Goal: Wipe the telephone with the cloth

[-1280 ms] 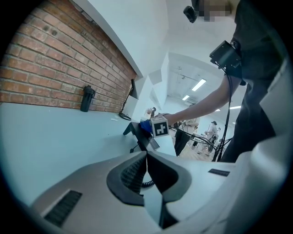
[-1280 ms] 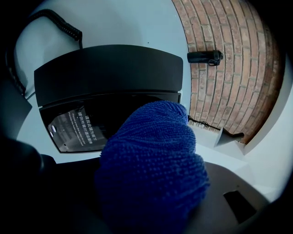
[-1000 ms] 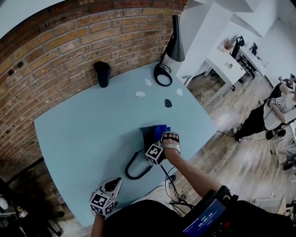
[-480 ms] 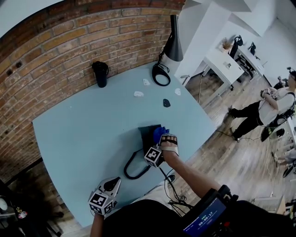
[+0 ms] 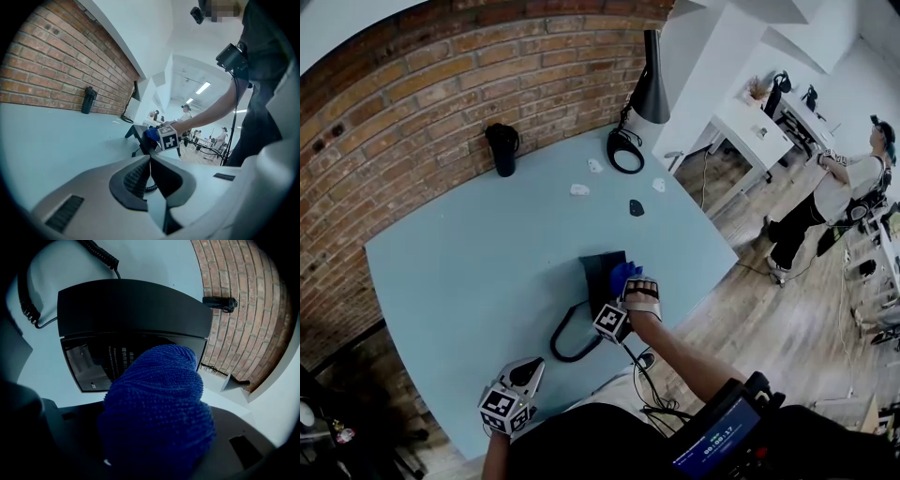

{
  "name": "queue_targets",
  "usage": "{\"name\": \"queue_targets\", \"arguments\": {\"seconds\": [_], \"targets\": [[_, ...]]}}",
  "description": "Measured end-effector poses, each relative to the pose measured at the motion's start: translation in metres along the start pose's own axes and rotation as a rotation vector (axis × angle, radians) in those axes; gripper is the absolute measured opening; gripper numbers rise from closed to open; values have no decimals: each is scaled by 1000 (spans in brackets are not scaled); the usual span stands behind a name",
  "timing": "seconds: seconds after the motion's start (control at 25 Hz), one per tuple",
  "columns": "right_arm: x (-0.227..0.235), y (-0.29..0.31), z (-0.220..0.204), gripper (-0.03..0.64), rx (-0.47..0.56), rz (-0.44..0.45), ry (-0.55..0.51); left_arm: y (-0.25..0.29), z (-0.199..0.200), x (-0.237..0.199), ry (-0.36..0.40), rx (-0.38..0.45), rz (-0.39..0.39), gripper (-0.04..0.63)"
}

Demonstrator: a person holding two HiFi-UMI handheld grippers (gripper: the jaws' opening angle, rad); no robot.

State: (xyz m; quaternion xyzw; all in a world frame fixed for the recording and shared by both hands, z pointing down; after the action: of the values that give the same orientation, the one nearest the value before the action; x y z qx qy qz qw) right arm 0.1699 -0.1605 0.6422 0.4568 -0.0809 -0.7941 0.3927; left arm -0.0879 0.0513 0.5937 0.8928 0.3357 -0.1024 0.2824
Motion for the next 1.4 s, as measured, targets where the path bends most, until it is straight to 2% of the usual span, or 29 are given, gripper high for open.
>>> {"name": "queue_targets", "arguments": {"seconds": [0.16, 0.4, 1.04, 1.4], "targets": [[-15, 5, 8, 204, 44, 41, 37, 1, -1, 1, 3, 4, -7, 20], [-6, -3, -2, 204, 8, -9, -3, 1, -2, 2, -1, -8, -15, 20], [-37, -2, 0, 204, 20, 25, 4, 2, -4, 6, 2, -13, -22, 20], [-46, -10, -6, 204, 9, 39, -25, 1, -4, 5, 12, -1, -19, 20]]}}
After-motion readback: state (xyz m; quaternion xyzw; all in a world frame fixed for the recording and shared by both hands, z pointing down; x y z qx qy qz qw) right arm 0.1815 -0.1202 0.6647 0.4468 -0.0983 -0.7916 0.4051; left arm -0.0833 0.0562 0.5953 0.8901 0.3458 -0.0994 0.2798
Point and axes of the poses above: the fingertips, and each gripper's own axes: y forward along the fingers, x to its right, z out of its top, the point moved 6 cm from there along -y, backward along the fingers, and after that the axes turned 6 degrees about -x, right-handed, at the moved point
